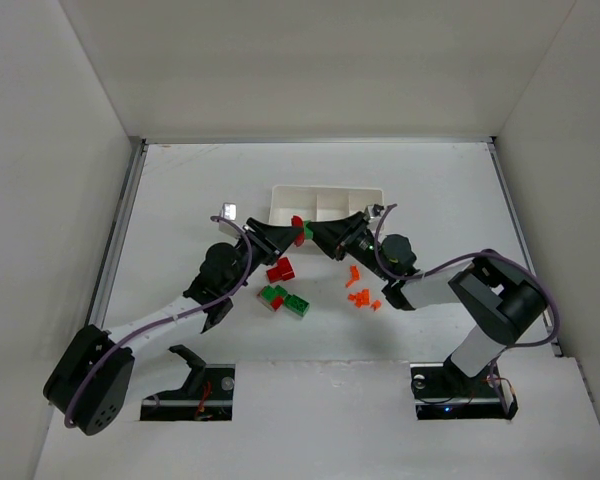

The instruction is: Sort the legos into containers by color

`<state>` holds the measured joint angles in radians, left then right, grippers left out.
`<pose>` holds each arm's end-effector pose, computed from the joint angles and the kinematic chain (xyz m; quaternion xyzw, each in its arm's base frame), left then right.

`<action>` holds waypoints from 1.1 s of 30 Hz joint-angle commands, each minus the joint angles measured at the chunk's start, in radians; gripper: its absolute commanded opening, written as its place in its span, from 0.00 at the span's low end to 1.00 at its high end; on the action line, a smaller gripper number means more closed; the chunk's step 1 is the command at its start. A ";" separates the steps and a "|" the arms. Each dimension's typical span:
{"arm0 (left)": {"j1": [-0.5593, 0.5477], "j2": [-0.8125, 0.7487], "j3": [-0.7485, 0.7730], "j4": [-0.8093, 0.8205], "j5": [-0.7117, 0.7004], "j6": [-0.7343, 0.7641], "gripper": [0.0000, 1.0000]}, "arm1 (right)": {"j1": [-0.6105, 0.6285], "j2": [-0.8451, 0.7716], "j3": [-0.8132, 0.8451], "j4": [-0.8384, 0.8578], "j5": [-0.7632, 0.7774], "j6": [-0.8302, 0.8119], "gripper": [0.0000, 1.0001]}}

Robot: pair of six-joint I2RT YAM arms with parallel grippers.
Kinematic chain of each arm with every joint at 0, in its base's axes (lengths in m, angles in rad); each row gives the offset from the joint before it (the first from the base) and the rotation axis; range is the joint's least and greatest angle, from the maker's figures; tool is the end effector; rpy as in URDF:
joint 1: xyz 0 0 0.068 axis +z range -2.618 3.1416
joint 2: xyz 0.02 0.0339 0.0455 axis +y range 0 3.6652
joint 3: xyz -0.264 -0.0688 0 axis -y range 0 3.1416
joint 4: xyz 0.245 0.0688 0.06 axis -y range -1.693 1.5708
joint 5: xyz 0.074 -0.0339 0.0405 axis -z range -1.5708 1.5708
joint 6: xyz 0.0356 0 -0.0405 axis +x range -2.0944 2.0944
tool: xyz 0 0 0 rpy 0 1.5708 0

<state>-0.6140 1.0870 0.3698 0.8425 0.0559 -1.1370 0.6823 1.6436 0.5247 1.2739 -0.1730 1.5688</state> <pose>0.1868 -0.1341 0.2451 -0.1507 0.6441 -0.5875 0.4661 0.2351 0.1989 0.1994 0.2185 0.6134 0.7073 0.2753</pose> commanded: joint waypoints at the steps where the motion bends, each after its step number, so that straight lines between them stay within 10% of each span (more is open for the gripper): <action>1: 0.009 -0.019 -0.009 0.093 0.015 0.003 0.22 | 0.010 0.009 0.011 0.147 -0.008 0.008 0.23; 22: 0.141 -0.285 -0.081 -0.157 0.016 0.135 0.10 | -0.074 -0.071 -0.098 0.135 -0.071 -0.055 0.20; 33: 0.093 -0.328 -0.045 -0.315 -0.007 0.305 0.10 | -0.076 -0.291 0.289 -0.862 0.077 -0.726 0.21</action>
<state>-0.5159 0.7914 0.2985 0.5610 0.0589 -0.9073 0.6079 1.4158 0.6914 0.7792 -0.2115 1.1702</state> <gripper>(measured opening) 0.341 0.416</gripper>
